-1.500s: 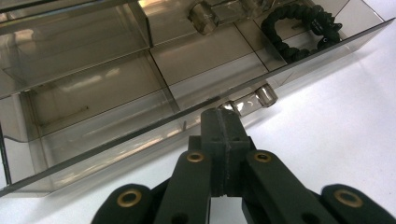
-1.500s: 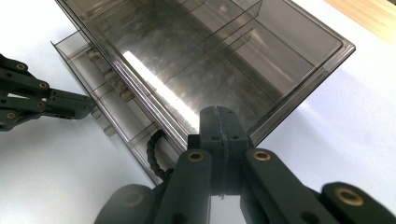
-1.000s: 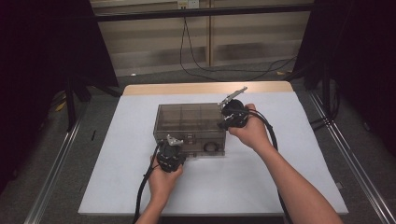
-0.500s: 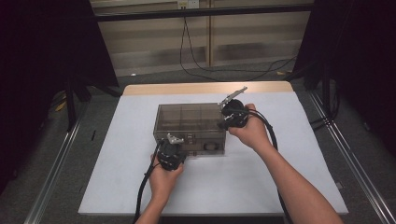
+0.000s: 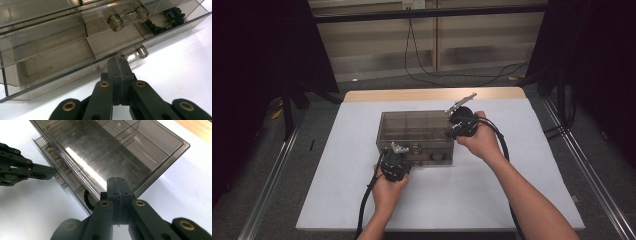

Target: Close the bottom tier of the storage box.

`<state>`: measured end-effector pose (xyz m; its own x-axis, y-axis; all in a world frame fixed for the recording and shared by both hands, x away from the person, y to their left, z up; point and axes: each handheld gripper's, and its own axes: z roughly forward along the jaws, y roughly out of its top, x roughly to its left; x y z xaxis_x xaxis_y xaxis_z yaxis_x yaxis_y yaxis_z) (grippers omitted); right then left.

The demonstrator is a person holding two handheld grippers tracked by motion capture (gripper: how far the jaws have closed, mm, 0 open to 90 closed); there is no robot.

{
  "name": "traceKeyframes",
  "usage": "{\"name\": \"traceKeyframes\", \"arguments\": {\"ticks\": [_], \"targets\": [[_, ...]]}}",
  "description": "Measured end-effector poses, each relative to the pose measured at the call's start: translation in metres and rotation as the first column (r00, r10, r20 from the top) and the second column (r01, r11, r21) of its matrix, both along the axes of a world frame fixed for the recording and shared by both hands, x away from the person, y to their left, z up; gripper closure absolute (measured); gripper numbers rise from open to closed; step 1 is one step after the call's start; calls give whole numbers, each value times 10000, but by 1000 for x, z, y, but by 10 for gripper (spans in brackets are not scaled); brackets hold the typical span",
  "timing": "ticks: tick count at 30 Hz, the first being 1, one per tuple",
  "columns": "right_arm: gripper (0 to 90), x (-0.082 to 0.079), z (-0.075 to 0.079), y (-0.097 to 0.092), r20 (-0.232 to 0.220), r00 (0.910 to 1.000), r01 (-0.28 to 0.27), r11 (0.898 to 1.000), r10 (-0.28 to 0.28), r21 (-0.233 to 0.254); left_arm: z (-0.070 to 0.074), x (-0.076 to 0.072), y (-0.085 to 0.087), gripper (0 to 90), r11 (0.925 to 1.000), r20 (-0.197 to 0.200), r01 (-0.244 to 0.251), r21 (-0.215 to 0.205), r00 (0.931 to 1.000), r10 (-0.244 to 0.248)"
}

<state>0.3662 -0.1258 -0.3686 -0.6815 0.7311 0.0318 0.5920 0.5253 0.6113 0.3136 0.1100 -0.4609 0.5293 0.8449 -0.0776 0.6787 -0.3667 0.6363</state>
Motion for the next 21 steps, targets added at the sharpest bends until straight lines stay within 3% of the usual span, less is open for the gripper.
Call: {"name": "traceKeyframes", "arguments": {"ticks": [21], "targets": [[900, 0, 0, 0, 1, 10000, 2, 10000, -2, 1, 0, 6, -2, 900, 9999, 12, -162, -55, 9999, 162]]}}
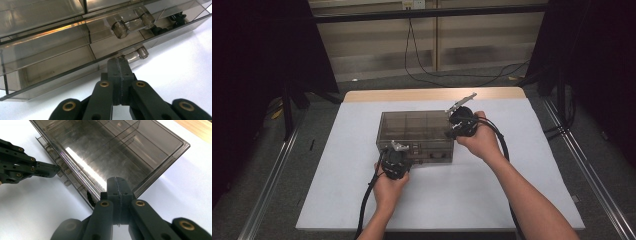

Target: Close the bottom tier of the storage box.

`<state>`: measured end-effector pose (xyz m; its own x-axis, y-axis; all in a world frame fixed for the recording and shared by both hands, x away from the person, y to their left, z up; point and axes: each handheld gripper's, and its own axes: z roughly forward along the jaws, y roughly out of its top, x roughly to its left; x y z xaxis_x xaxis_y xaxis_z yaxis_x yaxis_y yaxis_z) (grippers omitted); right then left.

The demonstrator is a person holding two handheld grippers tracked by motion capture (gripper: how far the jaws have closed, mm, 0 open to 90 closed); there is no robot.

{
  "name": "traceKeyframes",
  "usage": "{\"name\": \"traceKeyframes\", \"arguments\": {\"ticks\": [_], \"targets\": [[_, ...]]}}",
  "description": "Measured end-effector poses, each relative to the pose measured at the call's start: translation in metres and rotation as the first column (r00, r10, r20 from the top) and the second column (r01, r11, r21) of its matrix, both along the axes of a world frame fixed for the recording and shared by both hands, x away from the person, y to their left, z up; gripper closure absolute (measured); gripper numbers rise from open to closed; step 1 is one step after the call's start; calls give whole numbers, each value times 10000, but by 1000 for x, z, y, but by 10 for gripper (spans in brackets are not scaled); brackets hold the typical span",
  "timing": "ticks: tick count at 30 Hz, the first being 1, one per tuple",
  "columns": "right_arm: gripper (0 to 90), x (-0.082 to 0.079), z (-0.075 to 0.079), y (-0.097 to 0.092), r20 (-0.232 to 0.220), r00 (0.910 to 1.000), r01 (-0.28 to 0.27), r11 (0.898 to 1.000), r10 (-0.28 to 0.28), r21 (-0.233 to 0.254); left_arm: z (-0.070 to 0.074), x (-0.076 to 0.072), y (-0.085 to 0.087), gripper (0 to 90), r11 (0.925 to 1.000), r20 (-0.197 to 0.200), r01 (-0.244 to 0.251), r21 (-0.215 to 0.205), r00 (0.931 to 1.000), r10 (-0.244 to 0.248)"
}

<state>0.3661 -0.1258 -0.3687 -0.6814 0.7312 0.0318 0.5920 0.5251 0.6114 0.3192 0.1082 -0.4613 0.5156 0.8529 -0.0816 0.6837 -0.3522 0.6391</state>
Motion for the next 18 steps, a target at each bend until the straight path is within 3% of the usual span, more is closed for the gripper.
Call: {"name": "traceKeyframes", "arguments": {"ticks": [18], "targets": [[900, 0, 0, 0, -3, 10000, 4, 10000, -4, -8, -1, 4, -1, 900, 9999, 46, -132, -19, 9999, 132]]}}
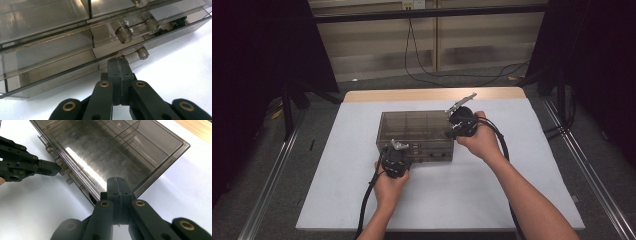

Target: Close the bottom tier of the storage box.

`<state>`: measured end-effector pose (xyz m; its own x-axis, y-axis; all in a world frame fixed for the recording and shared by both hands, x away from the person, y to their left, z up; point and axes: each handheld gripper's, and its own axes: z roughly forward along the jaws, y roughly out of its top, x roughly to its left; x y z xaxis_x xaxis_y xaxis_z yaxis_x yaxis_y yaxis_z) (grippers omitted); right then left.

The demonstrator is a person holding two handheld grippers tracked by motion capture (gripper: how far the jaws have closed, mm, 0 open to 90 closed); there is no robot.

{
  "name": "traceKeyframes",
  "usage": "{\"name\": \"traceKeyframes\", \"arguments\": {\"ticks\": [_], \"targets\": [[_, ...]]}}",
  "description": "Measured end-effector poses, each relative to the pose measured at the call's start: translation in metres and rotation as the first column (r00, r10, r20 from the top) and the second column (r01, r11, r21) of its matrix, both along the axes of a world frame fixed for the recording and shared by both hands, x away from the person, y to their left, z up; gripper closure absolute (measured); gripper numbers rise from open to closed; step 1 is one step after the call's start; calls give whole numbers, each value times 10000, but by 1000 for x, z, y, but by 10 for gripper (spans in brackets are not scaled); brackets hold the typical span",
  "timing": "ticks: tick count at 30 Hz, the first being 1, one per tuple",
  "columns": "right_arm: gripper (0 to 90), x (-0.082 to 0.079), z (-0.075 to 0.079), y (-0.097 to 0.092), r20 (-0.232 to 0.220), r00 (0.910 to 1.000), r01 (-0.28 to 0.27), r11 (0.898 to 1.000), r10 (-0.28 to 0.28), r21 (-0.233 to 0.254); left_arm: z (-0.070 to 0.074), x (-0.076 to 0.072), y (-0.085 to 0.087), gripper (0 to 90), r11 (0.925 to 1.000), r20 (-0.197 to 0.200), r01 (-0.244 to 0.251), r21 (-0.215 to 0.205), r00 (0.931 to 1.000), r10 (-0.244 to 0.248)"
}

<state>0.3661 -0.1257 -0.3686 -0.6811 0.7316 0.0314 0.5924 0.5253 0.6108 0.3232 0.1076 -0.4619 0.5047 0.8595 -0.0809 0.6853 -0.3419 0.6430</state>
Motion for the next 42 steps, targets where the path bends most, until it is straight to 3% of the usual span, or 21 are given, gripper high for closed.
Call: {"name": "traceKeyframes", "arguments": {"ticks": [42], "targets": [[900, 0, 0, 0, -1, 10000, 3, 10000, -3, -13, -2, 4, -1, 900, 9998, 147, -197, -9, 9997, 197]]}}
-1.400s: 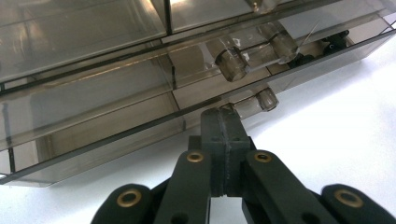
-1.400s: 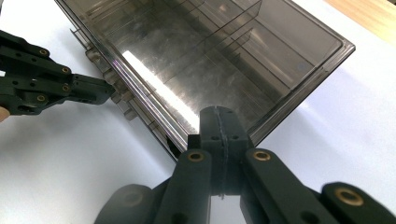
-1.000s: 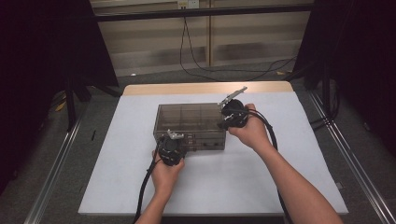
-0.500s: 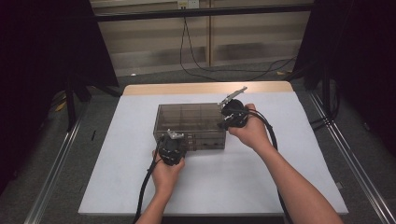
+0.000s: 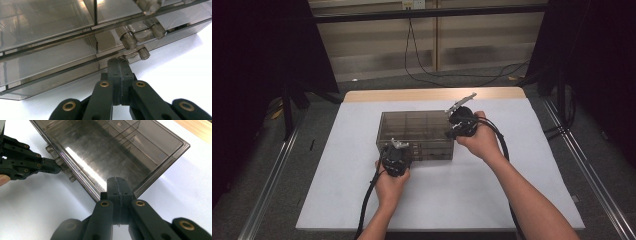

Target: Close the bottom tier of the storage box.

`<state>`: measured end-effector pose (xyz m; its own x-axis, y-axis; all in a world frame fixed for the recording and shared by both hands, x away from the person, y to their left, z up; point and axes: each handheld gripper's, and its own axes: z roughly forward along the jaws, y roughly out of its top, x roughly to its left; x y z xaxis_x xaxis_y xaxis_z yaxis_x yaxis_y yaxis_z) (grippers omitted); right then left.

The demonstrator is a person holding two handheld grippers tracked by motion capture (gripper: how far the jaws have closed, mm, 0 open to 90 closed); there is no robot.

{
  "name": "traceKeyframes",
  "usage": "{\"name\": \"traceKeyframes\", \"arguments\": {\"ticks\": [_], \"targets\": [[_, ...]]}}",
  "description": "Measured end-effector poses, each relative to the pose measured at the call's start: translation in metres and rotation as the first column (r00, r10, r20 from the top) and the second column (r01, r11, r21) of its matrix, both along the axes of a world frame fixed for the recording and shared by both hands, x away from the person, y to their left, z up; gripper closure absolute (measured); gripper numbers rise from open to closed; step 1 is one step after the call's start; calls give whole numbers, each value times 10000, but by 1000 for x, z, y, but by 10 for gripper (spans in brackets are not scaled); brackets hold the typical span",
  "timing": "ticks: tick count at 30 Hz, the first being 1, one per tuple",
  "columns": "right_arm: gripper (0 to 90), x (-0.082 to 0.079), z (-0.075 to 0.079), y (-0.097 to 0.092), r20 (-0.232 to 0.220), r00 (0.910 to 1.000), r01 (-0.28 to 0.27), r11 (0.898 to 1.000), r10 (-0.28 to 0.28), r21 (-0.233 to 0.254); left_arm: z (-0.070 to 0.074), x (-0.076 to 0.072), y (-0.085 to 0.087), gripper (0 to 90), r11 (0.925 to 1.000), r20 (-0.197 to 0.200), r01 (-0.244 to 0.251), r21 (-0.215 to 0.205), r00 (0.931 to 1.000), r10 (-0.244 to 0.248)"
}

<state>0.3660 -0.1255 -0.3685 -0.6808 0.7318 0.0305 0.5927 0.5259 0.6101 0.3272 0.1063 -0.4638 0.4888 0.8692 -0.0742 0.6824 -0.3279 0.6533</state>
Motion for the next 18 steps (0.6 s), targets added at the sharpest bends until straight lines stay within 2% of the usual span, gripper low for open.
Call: {"name": "traceKeyframes", "arguments": {"ticks": [10, 18], "targets": [[900, 0, 0, 0, 5, 10000, -14, 10000, 14, 8, -1, 1, -1, 900, 9999, 53, -95, -100, 9999, 95], [900, 0, 0, 0, -14, 10000, -13, 10000, 13, 30, -1, 1, -1, 900, 10000, 84, -61, -14, 9999, 61]]}}
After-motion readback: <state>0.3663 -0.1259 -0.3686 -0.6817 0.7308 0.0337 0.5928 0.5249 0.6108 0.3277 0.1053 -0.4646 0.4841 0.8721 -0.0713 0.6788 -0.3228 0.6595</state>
